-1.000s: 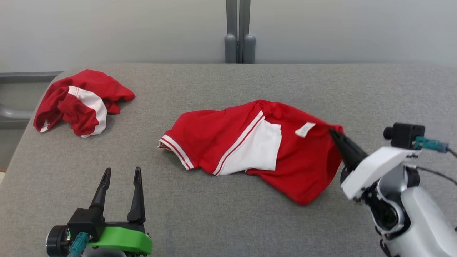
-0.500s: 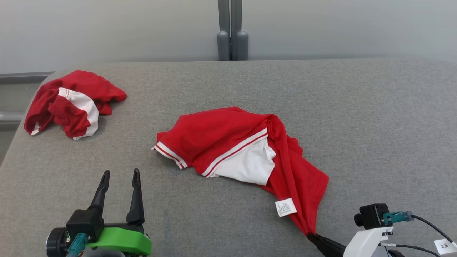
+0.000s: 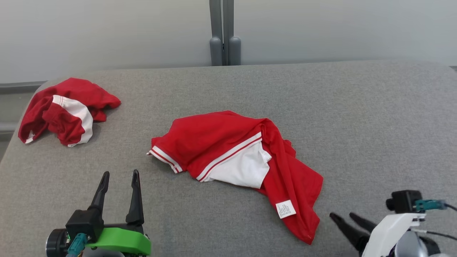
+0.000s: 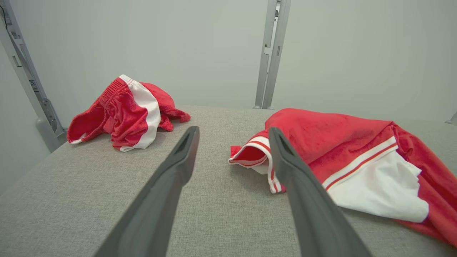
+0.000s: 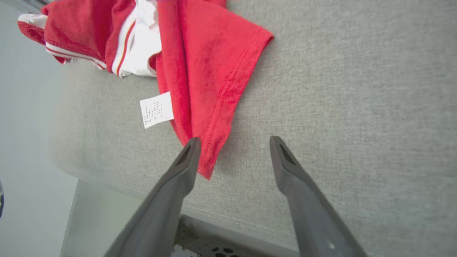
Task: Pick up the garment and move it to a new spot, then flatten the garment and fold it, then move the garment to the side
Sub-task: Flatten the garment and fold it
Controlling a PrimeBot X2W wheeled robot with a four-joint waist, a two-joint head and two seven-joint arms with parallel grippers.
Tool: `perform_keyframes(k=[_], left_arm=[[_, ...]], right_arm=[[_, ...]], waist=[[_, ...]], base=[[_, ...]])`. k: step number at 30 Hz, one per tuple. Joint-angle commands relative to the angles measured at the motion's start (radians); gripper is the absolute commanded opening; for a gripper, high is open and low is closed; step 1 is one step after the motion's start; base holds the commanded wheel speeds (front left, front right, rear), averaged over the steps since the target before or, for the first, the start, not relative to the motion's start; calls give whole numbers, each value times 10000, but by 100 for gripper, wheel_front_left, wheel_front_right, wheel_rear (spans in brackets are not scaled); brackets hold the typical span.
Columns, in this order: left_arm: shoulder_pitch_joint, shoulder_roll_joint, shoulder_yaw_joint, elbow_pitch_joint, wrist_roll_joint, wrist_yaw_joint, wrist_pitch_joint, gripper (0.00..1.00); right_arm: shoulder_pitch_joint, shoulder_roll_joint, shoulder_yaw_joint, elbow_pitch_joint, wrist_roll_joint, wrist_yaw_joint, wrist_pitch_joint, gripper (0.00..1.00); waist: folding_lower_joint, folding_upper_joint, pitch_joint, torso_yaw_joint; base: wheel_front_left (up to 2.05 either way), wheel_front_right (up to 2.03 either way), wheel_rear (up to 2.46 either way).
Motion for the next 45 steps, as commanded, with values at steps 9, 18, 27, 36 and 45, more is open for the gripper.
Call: perform_keyframes(k=[9,18,27,36,45], left_arm=[[225,4,52,-219,141,13,-5,100],[243,-5,20,-192,7,-6,-5,100],[265,-13,-68,-111,-98,-13,-5,100],[-44,-29,-806,528,-2418,-459,1989,100],[-1421,168,-1790,1621,-4710,-591,4681,100]], right_arm=[[-995,125,-1180,-871,-958,6,-3872,100],[-1309,884,-1604,653,-2307,6,-6957,100],[-1677,1007,-1383,1527,-2566,6,-7360,100],[-1935,852,-1177,1592,-2568,6,-7449,100],[-2654,750,-848,1638,-2623,6,-7435,100]], waist=[[0,0,-321,-228],[0,0,-551,-341],[0,0,-496,-445],[0,0,-186,-674],[0,0,842,-1219]], base=[[0,0,0],[0,0,0],[0,0,0],[0,0,0],[0,0,0]])
